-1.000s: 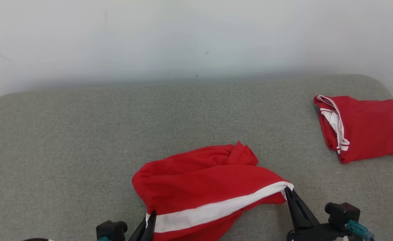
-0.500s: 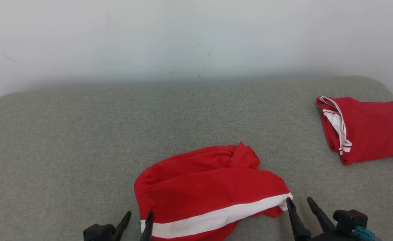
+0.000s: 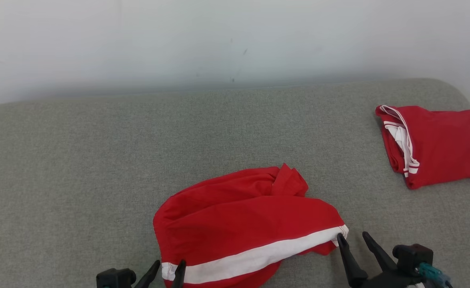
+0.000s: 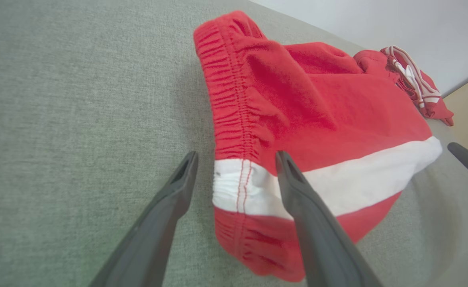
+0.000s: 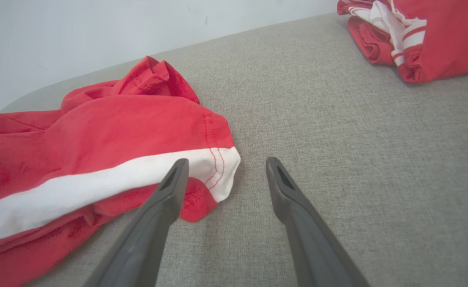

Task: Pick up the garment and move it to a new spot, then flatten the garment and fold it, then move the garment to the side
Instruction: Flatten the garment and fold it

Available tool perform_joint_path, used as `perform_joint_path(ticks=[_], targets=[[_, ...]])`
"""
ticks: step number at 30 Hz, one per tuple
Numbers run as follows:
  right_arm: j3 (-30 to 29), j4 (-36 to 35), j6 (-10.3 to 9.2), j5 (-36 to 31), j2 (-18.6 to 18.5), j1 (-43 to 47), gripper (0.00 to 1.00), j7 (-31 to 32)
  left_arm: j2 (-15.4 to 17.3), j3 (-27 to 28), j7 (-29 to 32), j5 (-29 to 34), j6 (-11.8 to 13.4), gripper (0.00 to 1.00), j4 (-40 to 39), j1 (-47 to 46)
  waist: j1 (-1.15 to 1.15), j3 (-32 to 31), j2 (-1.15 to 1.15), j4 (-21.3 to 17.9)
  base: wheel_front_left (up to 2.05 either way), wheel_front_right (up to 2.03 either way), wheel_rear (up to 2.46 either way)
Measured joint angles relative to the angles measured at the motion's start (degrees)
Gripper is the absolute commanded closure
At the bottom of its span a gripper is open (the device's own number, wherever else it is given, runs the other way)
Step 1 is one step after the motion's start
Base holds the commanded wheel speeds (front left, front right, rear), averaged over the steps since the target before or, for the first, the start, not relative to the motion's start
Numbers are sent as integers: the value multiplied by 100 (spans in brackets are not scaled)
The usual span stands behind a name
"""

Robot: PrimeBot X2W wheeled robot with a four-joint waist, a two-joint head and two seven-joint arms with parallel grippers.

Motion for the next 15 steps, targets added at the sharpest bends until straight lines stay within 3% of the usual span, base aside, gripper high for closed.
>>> perform_joint_path(ticks=[7, 8, 9, 10, 15], targets=[[212, 700, 1, 62, 18, -485, 0, 115, -60, -15, 152, -248, -112, 0, 67, 8, 0, 63, 0, 2, 0, 0, 0], [278, 837, 0, 82, 16, -550, 60, 123, -57, -52, 176, -238, -133, 14, 121, 1, 0, 49, 0, 16, 0, 0, 0], [325, 944, 0, 119, 15, -600, 100, 108, -53, -82, 204, -218, -159, 96, 177, -12, 0, 29, 0, 27, 0, 0, 0], [385, 1023, 0, 166, 20, -642, 100, 88, -74, -62, 164, -234, -162, 100, 198, -22, 0, 7, 0, 39, 0, 0, 0], [550, 1230, 0, 383, -16, -687, 100, -89, -107, -60, -3, -213, -175, 100, 187, -75, 0, -134, 0, 94, 0, 0, 0]])
